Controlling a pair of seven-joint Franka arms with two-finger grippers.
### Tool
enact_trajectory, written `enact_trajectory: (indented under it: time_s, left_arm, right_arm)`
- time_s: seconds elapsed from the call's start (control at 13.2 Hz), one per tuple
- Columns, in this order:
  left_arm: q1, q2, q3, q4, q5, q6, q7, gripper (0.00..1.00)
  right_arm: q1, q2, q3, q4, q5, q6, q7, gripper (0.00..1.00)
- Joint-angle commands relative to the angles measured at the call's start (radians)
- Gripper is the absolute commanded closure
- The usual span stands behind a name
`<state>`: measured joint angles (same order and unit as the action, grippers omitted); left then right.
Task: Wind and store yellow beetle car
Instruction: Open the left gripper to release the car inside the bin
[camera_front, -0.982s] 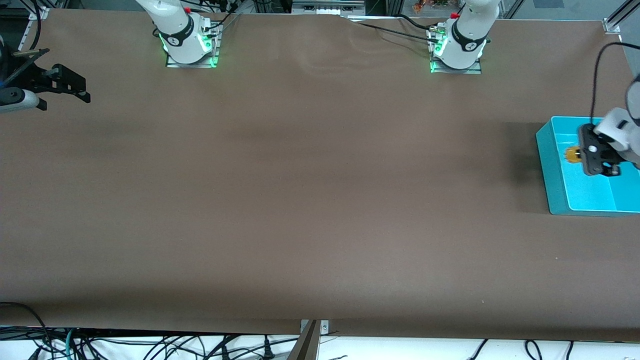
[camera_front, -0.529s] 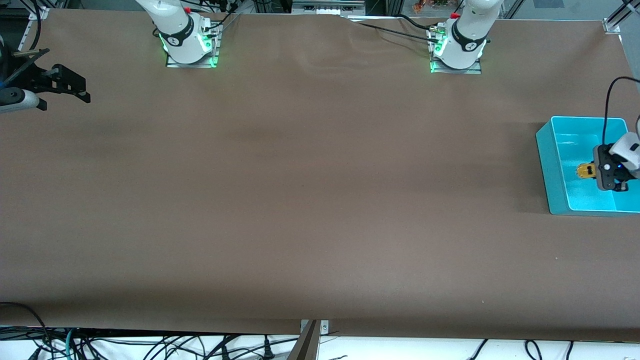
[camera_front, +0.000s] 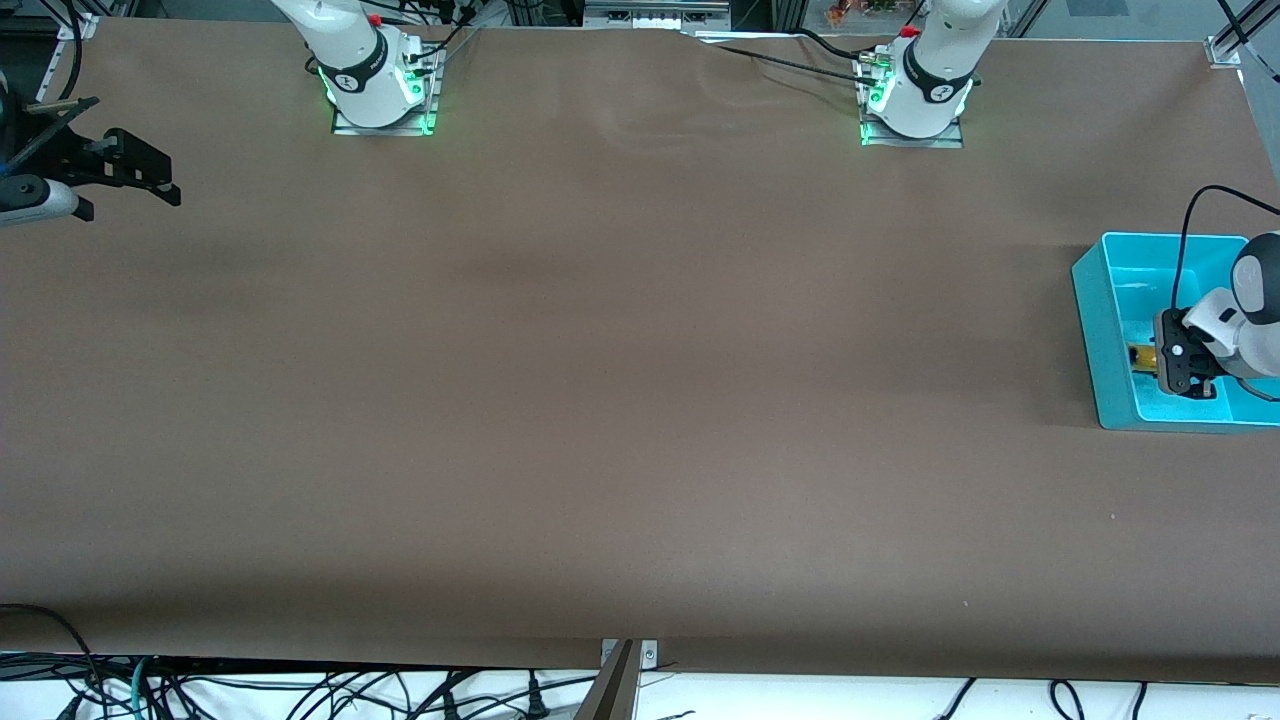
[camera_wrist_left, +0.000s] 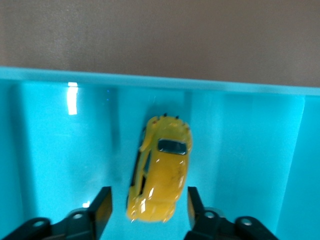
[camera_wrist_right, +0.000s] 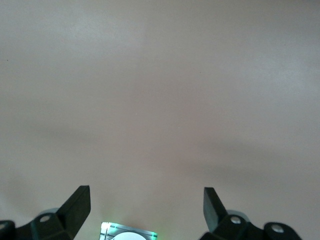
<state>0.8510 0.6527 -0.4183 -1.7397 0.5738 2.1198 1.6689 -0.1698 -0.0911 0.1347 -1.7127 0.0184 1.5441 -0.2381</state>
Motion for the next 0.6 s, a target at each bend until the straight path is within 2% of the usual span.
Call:
enact_trajectory:
  time_s: [0.0,0.15,0.3,0.53]
  left_arm:
    - [0.011,-0.016,-0.017,0.019,0.028,-0.024,0.02,0.0]
    - [0.005,-0.062,-0.028,0.034,0.008,-0.067,0.014,0.0]
    - [0.002,-0.112,-0.074,0.06,-0.038,-0.115,-0.009,0.0]
    - [-0.007,-0.133,-0.118,0.168,-0.107,-0.268,-0.113,0.0]
  right_arm:
    - [-0.002,0.005,0.0,0.022,-0.008,-0.021,0.005,0.0]
    - [-0.002,0.005,0.0,0.022,-0.008,-0.021,0.008,0.0]
    - [-0.002,0.005,0.0,0.024,-0.008,-0.021,0.006,0.0]
    - [-0.002,0.005,0.0,0.024,-0.008,-0.021,0.013,0.0]
